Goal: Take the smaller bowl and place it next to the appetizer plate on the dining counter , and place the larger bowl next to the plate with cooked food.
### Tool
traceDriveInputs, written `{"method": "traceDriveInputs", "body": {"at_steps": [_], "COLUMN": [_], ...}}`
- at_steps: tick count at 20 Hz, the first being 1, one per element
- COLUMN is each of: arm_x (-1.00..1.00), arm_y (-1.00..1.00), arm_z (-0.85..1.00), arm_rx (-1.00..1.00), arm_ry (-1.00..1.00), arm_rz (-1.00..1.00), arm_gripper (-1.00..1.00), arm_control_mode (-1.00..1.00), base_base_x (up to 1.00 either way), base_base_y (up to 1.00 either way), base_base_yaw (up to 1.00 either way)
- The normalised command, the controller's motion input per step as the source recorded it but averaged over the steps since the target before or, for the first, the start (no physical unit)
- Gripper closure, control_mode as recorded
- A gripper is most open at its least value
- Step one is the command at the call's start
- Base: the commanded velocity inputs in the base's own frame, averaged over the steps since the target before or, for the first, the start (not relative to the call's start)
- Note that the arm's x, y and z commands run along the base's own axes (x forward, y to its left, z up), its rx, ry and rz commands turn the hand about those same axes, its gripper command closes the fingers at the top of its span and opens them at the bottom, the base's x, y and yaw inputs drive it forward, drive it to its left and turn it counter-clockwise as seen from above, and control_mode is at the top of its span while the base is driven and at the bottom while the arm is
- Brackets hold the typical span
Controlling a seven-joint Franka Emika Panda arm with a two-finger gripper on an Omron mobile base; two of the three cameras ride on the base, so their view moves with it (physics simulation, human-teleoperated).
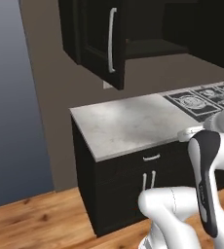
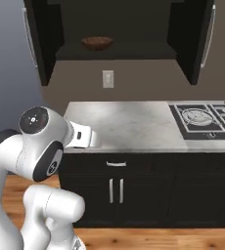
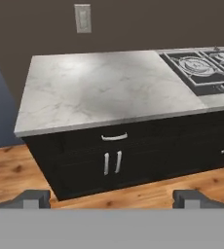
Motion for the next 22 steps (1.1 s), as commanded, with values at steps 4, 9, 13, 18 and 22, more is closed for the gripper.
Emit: {"method": "traceDriveInputs", "body": {"at_steps": [4, 9, 13, 18, 22], "arm_x": [0.00, 0.00, 0.00, 0.00, 0.00], "arm_y": [0.00, 0.00, 0.00, 0.00, 0.00], "arm_z": [0.00, 0.00, 0.00, 0.00, 0.00], "arm_rx": [0.00, 0.00, 0.00, 0.00, 0.00], "arm_ry": [0.00, 0.00, 0.00, 0.00, 0.00], "arm_rz": [0.00, 0.00, 0.00, 0.00, 0.00], "arm_gripper": [-1.00, -1.00, -1.00, -1.00, -1.00], "arm_control_mode": [1.00, 1.00, 1.00, 1.00, 1.00], "base_base_x": [0.50, 0.89, 0.57, 0.16, 0.41], "base_base_y": [-0.38, -0.02, -0.28, -0.58, -0.36], "base_base_yaw": [-0.01, 0.14, 0.25, 0.25, 0.25]}}
